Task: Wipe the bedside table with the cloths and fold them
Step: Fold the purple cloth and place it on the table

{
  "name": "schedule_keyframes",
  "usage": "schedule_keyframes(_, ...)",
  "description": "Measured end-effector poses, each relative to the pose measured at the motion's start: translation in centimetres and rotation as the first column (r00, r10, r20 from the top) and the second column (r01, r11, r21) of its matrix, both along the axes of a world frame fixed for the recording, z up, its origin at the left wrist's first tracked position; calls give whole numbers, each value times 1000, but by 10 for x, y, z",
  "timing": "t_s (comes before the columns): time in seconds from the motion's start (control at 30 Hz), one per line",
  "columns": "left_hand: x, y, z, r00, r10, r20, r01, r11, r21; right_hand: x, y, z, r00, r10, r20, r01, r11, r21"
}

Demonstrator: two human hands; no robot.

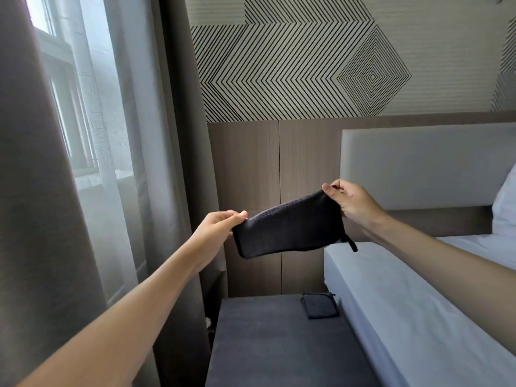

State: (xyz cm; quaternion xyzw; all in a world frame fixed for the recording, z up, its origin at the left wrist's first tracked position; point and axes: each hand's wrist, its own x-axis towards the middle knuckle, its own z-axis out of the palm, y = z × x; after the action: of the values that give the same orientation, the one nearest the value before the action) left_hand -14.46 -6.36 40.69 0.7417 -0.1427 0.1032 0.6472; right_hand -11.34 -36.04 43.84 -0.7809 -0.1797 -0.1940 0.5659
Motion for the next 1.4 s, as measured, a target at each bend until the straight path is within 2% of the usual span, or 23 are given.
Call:
schedule_keyframes(0.07,-4,-3,0,976,-173,-130,148,972,-181,-5,11,6,999,40,16,-40,999,-3)
schedule_keyframes(0.1,-7,-7,0,936,-280,-212,224,941,-252,-8,19,9,998,64,28,-64,998,14)
schedule_keyframes(0.2,-21,-24,0,748,-564,-350,445,817,-367,-13,37,20,989,142,38,-141,990,-23)
schedule_keyframes(0.3,-29,-43,1,704,-629,-329,536,775,-334,-16,47,32,968,243,-70,-249,961,-118)
schedule_keyframes(0.43,-39,-57,9,703,-653,-282,614,757,-224,-14,46,38,956,210,-206,-249,951,-182)
schedule_keyframes(0.53,-39,-60,10,762,-609,-219,556,790,-258,-12,40,32,947,126,-297,-172,976,-136)
schedule_keyframes(0.63,-36,-59,12,840,-523,-147,461,828,-318,-11,29,14,915,-75,-396,35,993,-109)
schedule_keyframes(0.7,-32,-56,15,870,-476,-127,403,836,-371,-12,22,0,887,-200,-416,194,979,-58)
schedule_keyframes(0.77,-29,-53,15,894,-424,-143,322,832,-452,-21,18,-6,888,-249,-387,261,965,-22)
schedule_keyframes(0.83,-27,-51,15,897,-402,-186,259,817,-515,-30,18,-8,911,-218,-349,211,976,-58)
schedule_keyframes(0.9,-26,-52,14,886,-408,-220,237,807,-541,-39,20,-5,920,-69,-385,61,998,-33)
schedule_keyframes(1.0,-25,-55,13,897,-400,-185,249,806,-537,-43,31,-3,880,250,-404,-208,967,144)
schedule_keyframes(1.07,-24,-58,13,909,-394,-134,272,806,-526,-42,40,-3,855,364,-370,-248,913,325)
schedule_keyframes(1.17,-22,-58,15,923,-365,-123,256,821,-511,-38,47,1,868,360,-341,-186,873,450)
schedule_keyframes(1.3,-19,-51,19,951,-288,-114,208,866,-455,-36,44,4,871,352,-344,-171,872,459)
schedule_keyframes(1.4,-19,-46,22,984,-162,-74,112,884,-453,-37,44,6,915,253,-315,-90,887,452)
